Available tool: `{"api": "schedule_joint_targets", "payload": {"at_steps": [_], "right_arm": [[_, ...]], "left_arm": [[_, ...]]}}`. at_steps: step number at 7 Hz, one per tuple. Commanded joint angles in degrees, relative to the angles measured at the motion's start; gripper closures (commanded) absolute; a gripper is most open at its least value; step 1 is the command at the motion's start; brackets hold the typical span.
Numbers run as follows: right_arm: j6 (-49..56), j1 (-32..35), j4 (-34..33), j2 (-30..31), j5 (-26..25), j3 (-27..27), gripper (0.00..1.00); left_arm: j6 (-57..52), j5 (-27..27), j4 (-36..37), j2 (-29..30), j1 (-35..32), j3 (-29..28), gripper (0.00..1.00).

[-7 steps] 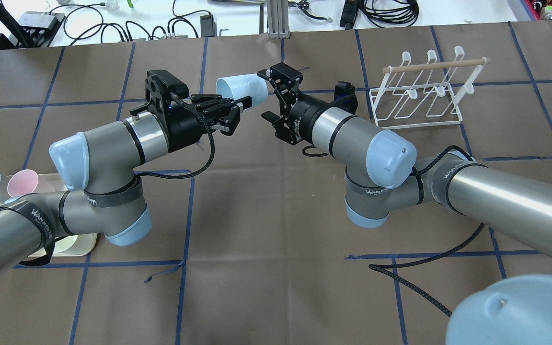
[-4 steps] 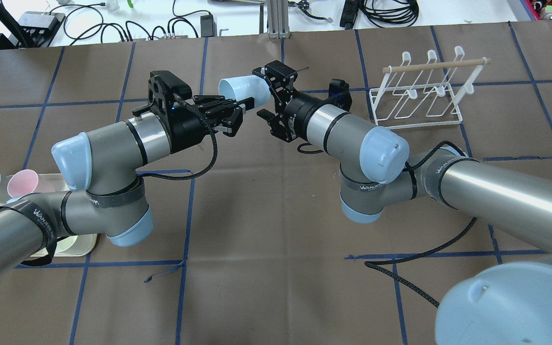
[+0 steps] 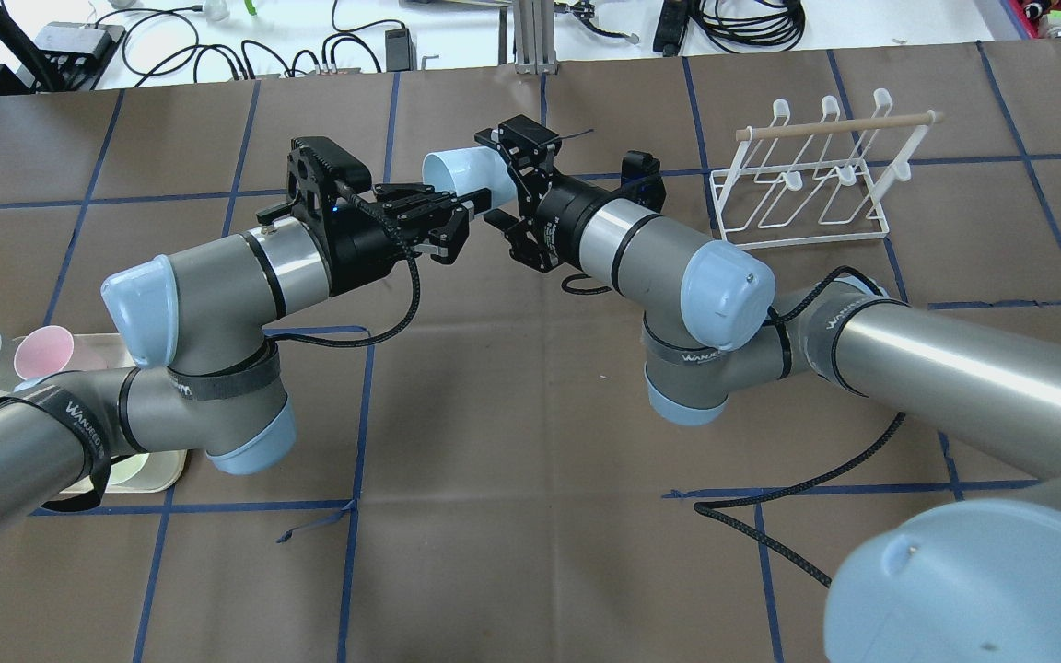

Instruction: Transfer IKEA cup to right arm and place on rack

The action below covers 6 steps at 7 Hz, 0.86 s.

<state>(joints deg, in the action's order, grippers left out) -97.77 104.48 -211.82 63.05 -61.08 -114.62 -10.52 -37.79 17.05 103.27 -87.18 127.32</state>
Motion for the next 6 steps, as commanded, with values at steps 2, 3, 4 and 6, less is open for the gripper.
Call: {"api": "schedule_joint_targets", "payload": {"at_steps": [2,3,4,6], "right_arm": [[-0.1,0.1,0.0,0.0,0.0,0.0,0.05],[0.2,0.1,0.0,-0.1,0.5,-0.1,0.17],[0.4,0.1,0.0,-0.1,1.0,-0.2,0.30],[0.2,0.0,0.0,0.0,1.2,-0.2,0.47]], "left_arm": [[0.1,0.0,0.0,-0.1,0.0,0.0,1.00],[0.1,0.0,0.0,-0.1,0.0,0.0,1.00],[0.1,0.0,0.0,-0.1,0.0,0.0,1.00],[0.9,0.0,0.1,-0.1,0.0,0.0,1.00]]}}
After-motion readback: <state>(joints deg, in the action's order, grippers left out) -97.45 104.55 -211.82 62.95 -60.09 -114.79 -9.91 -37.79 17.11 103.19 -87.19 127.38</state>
